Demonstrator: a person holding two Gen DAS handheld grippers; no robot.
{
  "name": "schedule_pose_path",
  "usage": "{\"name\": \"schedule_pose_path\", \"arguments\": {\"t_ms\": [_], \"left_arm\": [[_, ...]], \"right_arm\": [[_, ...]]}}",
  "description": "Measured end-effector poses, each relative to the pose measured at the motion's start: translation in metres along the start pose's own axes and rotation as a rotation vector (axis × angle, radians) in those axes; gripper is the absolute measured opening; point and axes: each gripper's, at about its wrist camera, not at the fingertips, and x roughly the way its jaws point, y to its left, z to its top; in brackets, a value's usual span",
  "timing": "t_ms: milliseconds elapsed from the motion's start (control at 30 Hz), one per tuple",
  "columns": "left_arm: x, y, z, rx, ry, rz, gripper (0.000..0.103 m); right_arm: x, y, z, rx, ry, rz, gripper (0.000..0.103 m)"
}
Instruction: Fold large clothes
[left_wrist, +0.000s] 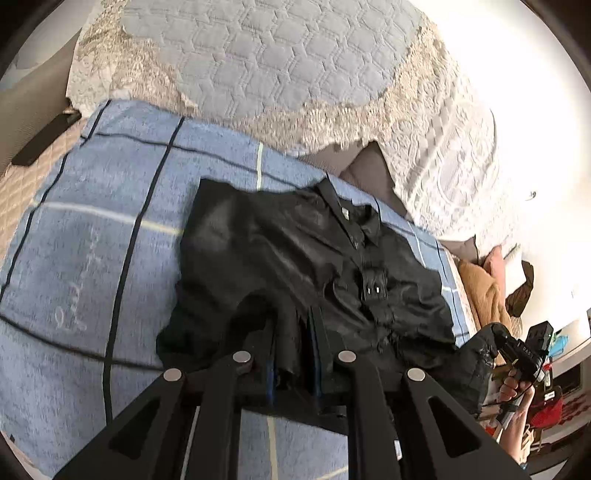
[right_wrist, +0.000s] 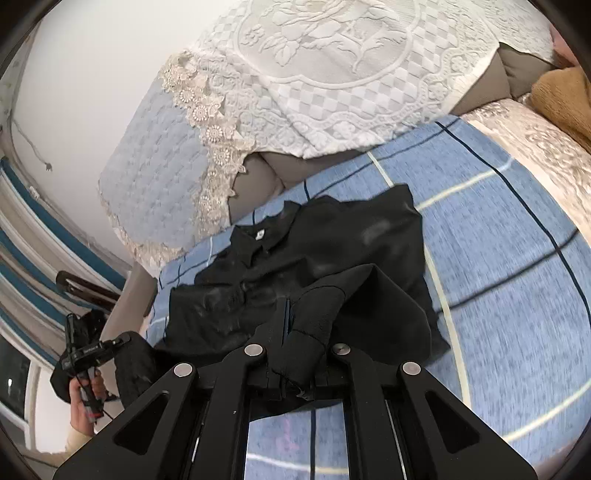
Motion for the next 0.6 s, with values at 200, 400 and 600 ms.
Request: {"name": "schedule_pose_path", "arguments": {"t_ms": [200, 400, 600], "left_arm": [[-0.001, -0.002, 0.035, 0.016, -0.081, 0.009, 0.009], [0.020, -0.008, 0.037, 0.076, -0.024, 0.051, 0.010], [0.047, -0.012, 0.011, 0.207, 0.095, 0.108, 0.066]], "right_arm": [[0.020, 0.006, 0.028, -0.002, -0.003, -0.004, 0.007], [0.049, 0.013, 0.036, -0.040, 0.047, -0.062, 0.007], [0.062, 0.002, 0.033, -0.021, 0.074, -0.101, 0.007]]}}
